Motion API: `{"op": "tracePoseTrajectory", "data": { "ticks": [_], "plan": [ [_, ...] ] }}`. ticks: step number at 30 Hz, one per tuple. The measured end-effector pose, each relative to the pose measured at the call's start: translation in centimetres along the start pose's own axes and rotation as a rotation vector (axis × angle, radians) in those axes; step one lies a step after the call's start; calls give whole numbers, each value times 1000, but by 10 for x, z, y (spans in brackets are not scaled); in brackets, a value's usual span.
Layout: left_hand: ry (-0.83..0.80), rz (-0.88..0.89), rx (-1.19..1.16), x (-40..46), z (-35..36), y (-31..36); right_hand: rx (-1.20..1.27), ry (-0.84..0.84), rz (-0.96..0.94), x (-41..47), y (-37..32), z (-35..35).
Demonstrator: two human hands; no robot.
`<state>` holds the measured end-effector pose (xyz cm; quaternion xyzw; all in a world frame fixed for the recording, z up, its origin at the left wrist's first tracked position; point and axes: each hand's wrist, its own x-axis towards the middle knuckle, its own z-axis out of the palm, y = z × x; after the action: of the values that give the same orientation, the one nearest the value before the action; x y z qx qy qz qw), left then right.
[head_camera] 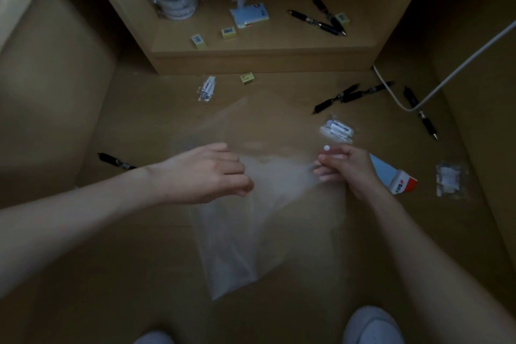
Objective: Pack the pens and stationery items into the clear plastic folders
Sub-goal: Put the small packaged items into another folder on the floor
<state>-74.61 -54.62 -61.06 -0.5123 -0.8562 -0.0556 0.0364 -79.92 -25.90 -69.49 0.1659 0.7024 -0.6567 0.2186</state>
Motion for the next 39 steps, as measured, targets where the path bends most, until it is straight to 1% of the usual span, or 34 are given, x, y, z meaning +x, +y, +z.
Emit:
{"op": "tracePoseTrajectory", "data": {
  "ticks": [5,9,13,21,30,32,35,39],
  "plan": [
    [-8,-41,-36,26,-3,-1,0,-57,-28,-1,-11,8],
    [-39,-93,-97,26,-11,-4,-13,-8,-42,1,-10,-4],
    [-79,-123,-87,14,-19,-8,-13,29,-5,3,-4,-15],
    [-50,-83,-35,18,-17,-3,10,12,-10,4,-5,0],
    [-27,-72,10,31,2,-6,59,-66,-53,2,-13,4],
    [-14,-114,53,34,8,-5,57,-87,-59,3,-13,3],
    [9,-283,73,39,15,-1,48,-94,-74,8,-15,-2],
    [-118,-497,109,44,12,3,48,-88,-111,13,-14,-7]
  ]
}}
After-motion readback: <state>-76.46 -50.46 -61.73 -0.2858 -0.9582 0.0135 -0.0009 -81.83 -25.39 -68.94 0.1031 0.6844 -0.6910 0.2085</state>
